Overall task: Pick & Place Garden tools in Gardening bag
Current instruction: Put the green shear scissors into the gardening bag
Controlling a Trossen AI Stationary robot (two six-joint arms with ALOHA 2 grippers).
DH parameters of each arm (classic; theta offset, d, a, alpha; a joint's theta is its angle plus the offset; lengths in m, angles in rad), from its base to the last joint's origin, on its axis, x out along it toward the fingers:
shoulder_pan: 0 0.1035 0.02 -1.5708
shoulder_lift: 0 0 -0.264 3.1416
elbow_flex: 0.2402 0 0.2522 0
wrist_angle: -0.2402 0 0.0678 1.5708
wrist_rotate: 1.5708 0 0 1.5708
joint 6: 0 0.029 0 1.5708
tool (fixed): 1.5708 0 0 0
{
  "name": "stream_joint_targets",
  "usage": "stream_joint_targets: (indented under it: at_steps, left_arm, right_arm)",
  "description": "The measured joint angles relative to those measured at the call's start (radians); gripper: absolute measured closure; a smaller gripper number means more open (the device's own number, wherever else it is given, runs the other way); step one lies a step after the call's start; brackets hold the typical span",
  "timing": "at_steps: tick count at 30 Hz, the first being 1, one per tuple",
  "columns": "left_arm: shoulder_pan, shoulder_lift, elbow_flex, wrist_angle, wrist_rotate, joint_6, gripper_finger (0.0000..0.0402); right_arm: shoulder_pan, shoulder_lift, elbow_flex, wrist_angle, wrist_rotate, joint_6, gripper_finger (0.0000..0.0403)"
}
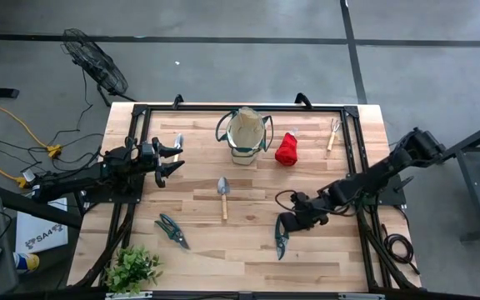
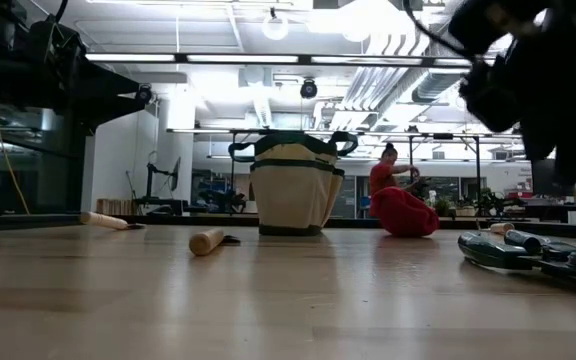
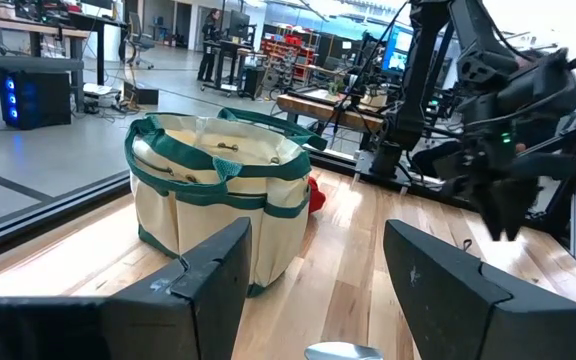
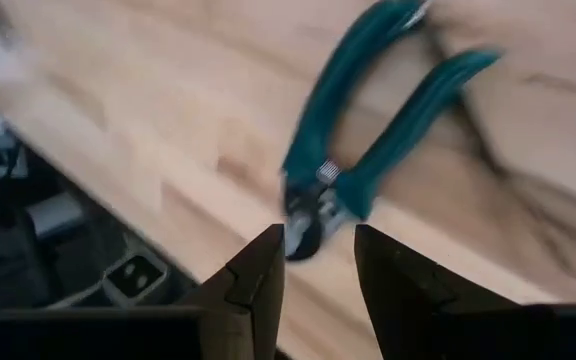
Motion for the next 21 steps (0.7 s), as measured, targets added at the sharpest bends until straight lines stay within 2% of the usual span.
stream_joint_targets:
  at_steps: [4, 12, 21]
  left_arm:
    - [0.000, 0.000, 0.000, 0.000, 0.000, 0.000, 0.0178]
    - [0.000, 0.000, 0.000, 0.000, 0.000, 0.000, 0.0178]
    - [0.000, 0.000, 0.000, 0.000, 0.000, 0.000, 0.0178]
  right_arm:
    - [0.043, 0.021, 0.046, -0.053, 0.005, 0.032, 0.0286]
    - [0.123, 0.137, 0.103, -0.024, 0.033, 0.100, 0.0286]
    - [0.112, 0.179, 0.106, -0.014, 0.075, 0.128, 0.0286]
